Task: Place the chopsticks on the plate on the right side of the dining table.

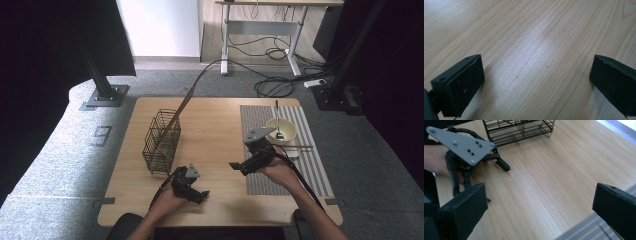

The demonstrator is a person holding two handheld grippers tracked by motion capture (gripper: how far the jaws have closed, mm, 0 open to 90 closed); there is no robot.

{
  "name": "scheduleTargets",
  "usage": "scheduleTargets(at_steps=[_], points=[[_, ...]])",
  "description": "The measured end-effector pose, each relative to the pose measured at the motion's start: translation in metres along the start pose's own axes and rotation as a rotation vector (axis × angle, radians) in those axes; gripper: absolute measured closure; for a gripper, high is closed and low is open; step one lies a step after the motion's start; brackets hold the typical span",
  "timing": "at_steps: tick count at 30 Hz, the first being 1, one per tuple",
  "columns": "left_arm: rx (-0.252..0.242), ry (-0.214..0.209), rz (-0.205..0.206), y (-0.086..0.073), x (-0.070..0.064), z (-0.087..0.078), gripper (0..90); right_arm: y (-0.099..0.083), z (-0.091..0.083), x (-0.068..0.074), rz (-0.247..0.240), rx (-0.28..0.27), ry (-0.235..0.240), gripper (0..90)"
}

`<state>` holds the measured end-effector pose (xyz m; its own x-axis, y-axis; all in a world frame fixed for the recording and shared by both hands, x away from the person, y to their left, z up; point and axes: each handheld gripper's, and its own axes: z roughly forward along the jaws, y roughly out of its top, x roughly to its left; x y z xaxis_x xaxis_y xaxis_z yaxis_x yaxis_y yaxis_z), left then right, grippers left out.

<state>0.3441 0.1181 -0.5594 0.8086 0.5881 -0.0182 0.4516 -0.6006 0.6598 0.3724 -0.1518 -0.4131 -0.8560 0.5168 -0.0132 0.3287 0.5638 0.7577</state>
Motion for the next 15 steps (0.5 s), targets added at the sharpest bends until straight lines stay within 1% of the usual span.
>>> scheduleTargets(at_steps=[2,4,5,9,11,13,14,15], points=[[0.000,0.000,0.000,0.000,0.000,0.000,0.0,0.007,0.005,0.003,-0.020,0.004,0.007,0.0],[0.000,0.000,-0.001,0.000,0.000,0.000,0.0,0.016,0.012,0.006,-0.022,-0.002,0.032,0.0],[0.000,0.000,-0.001,0.000,0.000,0.000,0.0,0.016,0.012,0.006,-0.022,-0.002,0.032,0.0],[0.002,-0.001,0.002,0.000,0.000,0.000,0.0,0.029,0.021,0.012,-0.050,0.001,0.059,0.0],[0.002,-0.002,0.001,0.000,0.000,0.000,0.0,0.036,0.029,0.016,-0.060,0.005,0.079,0.0],[0.002,-0.002,0.001,0.000,0.000,0.000,0.0,0.038,0.031,0.018,-0.065,0.009,0.080,0.0],[0.002,-0.002,0.001,0.000,0.000,0.000,0.0,0.041,0.036,0.020,-0.071,0.011,0.091,0.0],[0.002,-0.002,0.001,0.000,0.000,0.000,0.0,0.041,0.036,0.020,-0.071,0.011,0.091,0.0]])
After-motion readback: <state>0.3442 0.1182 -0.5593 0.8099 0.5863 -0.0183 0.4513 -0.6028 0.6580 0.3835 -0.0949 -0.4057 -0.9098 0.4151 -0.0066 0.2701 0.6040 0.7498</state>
